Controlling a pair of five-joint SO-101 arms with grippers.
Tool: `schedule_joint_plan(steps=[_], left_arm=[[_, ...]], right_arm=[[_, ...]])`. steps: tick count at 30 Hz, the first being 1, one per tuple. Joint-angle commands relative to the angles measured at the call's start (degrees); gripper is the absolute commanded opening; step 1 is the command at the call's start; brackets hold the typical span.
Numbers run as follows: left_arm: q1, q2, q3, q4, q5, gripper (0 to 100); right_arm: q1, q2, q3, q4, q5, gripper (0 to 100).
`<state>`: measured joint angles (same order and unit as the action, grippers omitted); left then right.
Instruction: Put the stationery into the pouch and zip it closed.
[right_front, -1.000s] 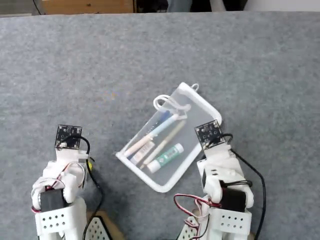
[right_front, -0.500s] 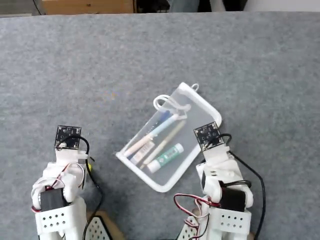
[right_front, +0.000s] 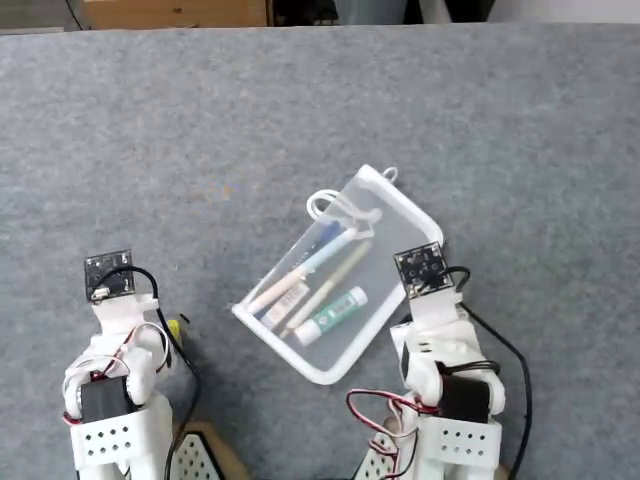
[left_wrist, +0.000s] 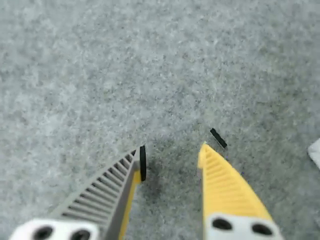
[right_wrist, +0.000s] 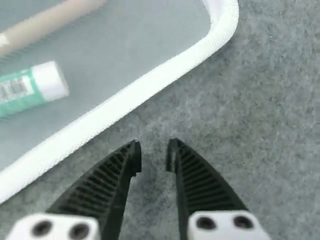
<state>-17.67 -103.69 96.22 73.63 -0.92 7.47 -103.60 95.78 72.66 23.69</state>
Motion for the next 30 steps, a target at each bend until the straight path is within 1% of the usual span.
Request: schedule_joint_plan(steps=[1,5,8,30], left_arm=[[-0.31,-0.35,1.10,-0.70,1.67,8],[0.04,-0.35,1.10,-0.70,1.67,9],[-0.40,-0.35,1.10,-0.70,1.67,3],[0.04,-0.35,1.10,-0.70,1.58,3]], right_arm=[[-1.49,0.13,0.92,-0.26,-1.14,2.5],[-1.49,0.13,0.92,-0.26,-1.49,1.2],[-1.41,0.13,0.92,-0.26,-1.58,1.2],[-1.32,-0.22,0.92,-0.09,-1.41,1.4]])
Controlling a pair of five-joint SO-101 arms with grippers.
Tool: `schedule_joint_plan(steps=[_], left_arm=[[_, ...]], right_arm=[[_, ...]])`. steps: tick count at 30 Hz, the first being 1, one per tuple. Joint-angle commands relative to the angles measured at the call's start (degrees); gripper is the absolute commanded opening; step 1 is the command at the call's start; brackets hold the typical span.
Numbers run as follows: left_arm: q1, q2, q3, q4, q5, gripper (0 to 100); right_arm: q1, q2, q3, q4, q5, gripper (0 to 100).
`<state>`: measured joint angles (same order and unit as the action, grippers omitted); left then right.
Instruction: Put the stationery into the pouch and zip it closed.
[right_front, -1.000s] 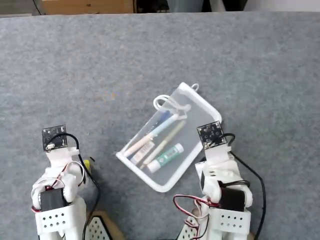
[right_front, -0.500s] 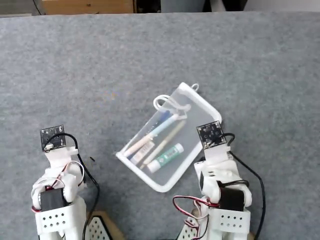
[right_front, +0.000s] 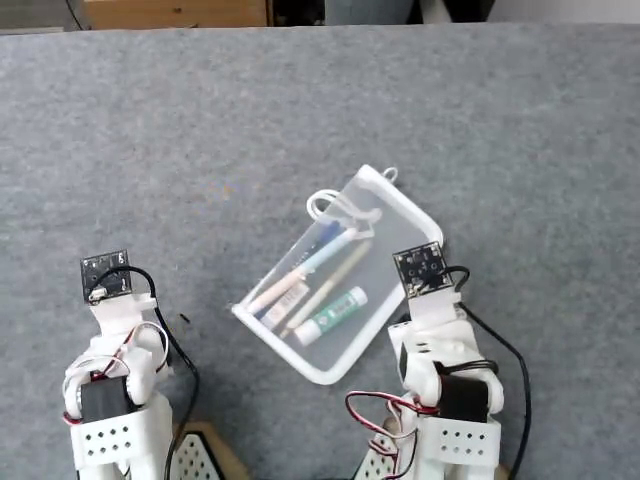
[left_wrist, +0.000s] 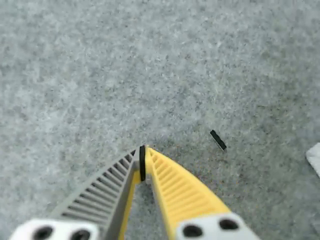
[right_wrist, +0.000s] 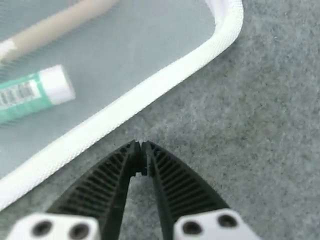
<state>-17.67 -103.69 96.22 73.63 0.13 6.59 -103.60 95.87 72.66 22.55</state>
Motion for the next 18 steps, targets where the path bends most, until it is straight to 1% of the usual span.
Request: schedule_joint_plan(steps=[1,18], left_arm=[[0.04,-0.35,1.10,-0.70,0.53,3],[0.04,-0.35,1.10,-0.70,0.53,3]], right_arm=[[-0.44,-0.22,0.84,-0.09,-0.26,1.4],[-0.35,-0.40,0.84,0.00,-0.09,1.4]])
